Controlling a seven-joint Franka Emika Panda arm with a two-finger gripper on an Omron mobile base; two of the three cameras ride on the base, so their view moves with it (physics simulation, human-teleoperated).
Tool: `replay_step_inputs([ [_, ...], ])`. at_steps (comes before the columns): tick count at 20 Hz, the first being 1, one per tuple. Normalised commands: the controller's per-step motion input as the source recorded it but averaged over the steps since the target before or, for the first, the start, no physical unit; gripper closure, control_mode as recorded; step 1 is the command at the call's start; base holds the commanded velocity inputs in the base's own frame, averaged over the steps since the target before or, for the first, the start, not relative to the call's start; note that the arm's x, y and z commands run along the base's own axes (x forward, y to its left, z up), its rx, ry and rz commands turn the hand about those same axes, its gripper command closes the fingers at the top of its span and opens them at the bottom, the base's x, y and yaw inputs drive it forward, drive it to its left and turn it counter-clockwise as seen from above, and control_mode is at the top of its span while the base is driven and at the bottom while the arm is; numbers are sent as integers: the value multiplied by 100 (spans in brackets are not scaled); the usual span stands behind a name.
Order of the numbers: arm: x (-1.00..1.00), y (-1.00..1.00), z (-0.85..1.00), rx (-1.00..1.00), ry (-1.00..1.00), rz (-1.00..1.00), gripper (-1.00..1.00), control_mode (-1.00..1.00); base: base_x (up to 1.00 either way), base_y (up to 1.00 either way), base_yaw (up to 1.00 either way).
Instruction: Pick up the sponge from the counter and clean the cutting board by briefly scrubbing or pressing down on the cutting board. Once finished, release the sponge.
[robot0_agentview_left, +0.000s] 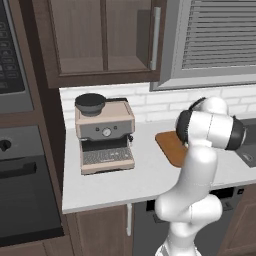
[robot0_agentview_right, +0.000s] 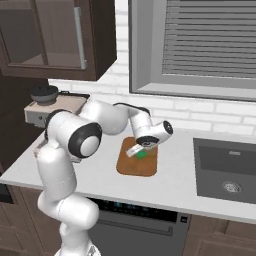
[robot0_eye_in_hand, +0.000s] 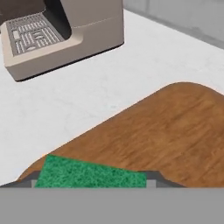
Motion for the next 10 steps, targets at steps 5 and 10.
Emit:
replay_step_inputs([
  [5, -38, 99, 28, 0, 0, 6, 100, -100, 0, 0, 0],
  [10, -51, 61, 11, 0, 0, 1, 100, -100, 0, 0, 0],
])
